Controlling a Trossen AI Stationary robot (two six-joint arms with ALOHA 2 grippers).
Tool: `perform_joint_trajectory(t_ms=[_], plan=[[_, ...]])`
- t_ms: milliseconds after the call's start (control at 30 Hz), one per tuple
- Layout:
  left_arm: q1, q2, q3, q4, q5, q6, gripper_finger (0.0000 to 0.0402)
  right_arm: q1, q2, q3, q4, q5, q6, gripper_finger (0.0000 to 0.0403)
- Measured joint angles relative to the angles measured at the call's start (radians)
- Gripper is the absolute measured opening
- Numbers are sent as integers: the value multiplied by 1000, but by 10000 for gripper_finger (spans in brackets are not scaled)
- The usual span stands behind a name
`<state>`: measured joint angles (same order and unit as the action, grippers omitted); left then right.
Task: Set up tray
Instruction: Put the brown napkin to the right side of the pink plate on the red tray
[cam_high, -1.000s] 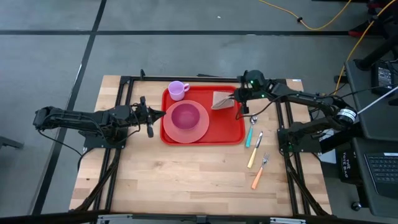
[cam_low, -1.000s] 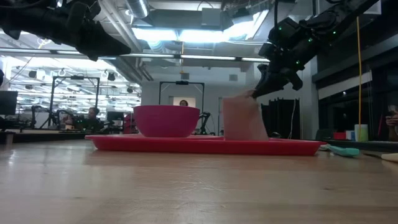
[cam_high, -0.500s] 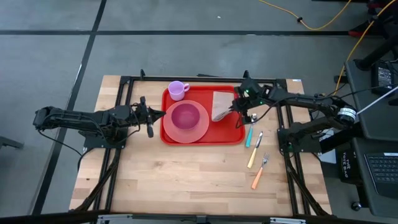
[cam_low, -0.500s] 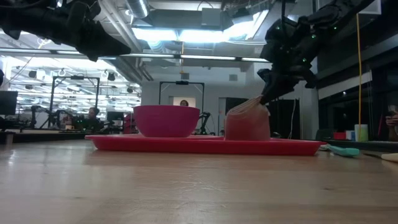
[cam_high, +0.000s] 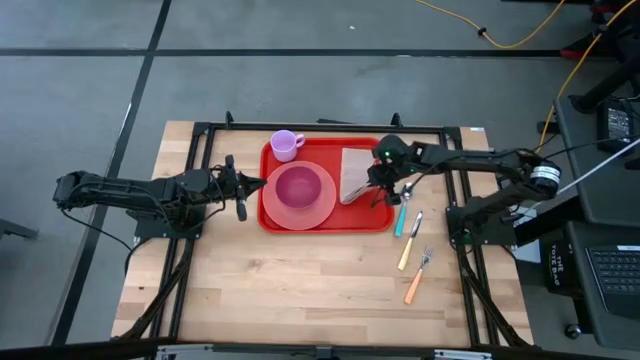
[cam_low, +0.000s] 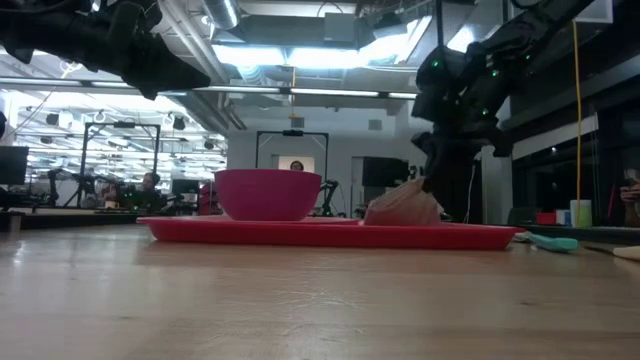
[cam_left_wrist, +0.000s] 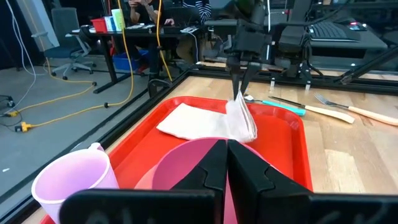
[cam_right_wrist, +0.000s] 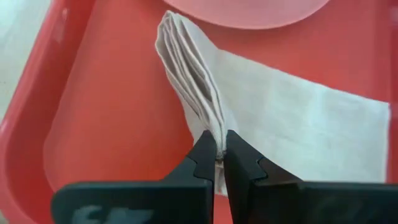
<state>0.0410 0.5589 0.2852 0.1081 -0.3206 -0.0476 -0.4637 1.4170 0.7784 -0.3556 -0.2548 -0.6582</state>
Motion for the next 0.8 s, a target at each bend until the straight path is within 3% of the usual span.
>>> perform_joint_trajectory(t_ms=[800], plan=[[0,0,0,0,0,9,4,0,53,0,-61,-27,30,19]])
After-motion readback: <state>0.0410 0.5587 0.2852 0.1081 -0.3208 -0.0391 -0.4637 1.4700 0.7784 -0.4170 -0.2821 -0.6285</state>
